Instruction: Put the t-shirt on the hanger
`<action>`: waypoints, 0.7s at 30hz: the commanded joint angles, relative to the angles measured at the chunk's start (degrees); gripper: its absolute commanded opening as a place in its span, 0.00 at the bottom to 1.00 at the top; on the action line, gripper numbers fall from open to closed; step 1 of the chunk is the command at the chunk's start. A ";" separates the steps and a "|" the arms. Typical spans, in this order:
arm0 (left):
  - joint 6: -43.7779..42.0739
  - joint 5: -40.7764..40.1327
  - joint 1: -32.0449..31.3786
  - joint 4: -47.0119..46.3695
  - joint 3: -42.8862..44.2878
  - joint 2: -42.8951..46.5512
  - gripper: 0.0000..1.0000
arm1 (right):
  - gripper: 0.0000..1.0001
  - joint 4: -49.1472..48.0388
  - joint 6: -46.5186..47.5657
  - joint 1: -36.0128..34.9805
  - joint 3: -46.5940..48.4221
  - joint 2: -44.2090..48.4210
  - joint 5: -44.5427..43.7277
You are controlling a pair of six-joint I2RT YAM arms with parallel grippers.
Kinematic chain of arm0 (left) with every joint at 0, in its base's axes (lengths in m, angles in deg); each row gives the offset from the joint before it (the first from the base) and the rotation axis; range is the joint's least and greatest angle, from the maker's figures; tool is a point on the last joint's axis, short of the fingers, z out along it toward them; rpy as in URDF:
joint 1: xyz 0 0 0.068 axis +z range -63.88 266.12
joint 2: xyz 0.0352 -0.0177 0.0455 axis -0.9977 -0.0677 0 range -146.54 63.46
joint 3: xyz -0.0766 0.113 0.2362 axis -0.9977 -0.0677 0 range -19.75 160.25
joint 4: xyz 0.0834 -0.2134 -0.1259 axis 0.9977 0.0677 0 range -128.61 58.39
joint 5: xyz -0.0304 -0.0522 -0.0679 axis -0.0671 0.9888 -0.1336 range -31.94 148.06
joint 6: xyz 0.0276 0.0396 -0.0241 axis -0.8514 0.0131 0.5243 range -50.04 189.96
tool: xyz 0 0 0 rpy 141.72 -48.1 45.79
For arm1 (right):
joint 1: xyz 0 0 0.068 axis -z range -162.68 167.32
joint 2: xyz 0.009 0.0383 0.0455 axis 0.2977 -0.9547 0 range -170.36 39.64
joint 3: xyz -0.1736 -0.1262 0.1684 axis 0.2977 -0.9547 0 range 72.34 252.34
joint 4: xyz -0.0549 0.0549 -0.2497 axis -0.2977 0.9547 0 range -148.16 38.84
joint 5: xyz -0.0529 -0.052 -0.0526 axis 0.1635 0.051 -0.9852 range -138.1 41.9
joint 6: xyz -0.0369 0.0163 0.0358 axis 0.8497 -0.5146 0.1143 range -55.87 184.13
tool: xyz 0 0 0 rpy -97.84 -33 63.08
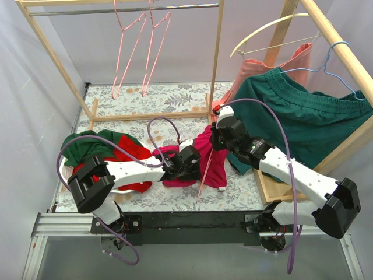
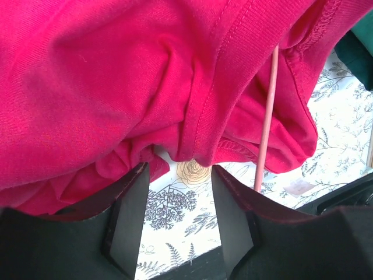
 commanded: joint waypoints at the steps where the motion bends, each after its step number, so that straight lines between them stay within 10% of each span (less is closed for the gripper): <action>1: -0.63 -1.64 -0.10 0.42 2.08 -0.67 0.45 | 0.01 -2.05 -1.11 0.07 -0.08 2.37 -0.79; 11: -2.48 0.03 -0.10 0.33 7.36 -7.45 0.38 | 0.01 -1.52 -0.93 0.07 0.79 2.28 -1.23; 15: -1.95 -0.59 -0.19 0.42 5.52 -6.49 0.28 | 0.01 -1.43 -0.67 0.16 1.76 1.84 -1.84; 18: -2.30 -0.15 -0.02 2.07 4.28 -2.63 0.00 | 0.01 -1.43 -0.76 0.07 3.07 1.05 -3.07; 21: -2.13 2.31 0.24 4.45 2.09 5.63 0.00 | 0.01 -1.69 -1.02 0.07 6.41 -1.23 -4.38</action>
